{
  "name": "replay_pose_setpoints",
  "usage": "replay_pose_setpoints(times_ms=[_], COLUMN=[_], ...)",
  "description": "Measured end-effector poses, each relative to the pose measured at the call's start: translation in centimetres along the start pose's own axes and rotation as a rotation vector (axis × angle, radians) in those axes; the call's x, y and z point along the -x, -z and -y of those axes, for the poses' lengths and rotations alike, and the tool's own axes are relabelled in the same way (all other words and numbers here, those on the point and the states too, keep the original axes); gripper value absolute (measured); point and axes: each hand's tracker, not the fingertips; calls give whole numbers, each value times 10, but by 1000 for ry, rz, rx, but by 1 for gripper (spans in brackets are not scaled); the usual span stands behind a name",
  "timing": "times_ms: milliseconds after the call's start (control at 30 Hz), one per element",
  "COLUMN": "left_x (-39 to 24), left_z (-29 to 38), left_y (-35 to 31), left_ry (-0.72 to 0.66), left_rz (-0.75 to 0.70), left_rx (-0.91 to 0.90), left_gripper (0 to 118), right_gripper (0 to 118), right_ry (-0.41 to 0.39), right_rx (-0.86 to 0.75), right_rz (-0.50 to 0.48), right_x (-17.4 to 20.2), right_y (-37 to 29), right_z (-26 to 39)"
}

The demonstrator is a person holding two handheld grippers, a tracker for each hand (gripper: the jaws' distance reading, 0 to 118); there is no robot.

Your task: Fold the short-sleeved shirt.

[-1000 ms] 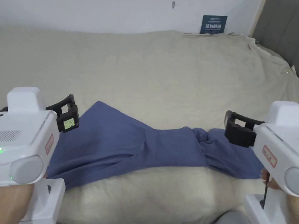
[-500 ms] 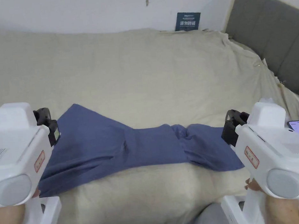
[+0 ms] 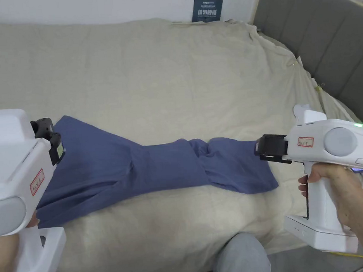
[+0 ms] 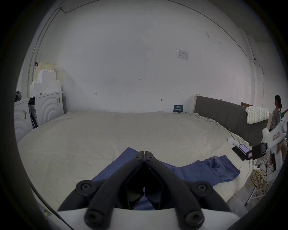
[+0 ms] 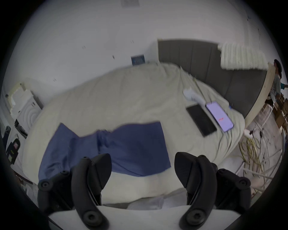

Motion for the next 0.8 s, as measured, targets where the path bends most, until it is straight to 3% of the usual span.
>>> replay_pose_setpoints(times_ms=[133, 367, 567, 667, 767, 800], left_x=[-7, -12, -12, -9, -12, -13], left_z=[0, 3, 8, 10, 10, 10], left_y=[6, 26, 48, 58, 61, 62], left_ry=[10, 8, 19, 21, 18, 19], left_rz=[16, 33, 35, 38, 43, 44], left_rx=[12, 46, 89, 104, 115, 118], left_gripper=[0, 0, 0, 0, 0, 0], right_gripper=[87, 87, 82, 52, 11, 6], right_ry=[56, 209, 208, 184, 215, 216], right_rx=[175, 285, 298, 313, 333, 329], right_rz=[88, 139, 140, 142, 126, 127], right_x=[-14, -37, -33, -28, -25, -23], right_y=[44, 97, 112, 118, 122, 122], right_z=[1, 8, 12, 13, 15, 16])
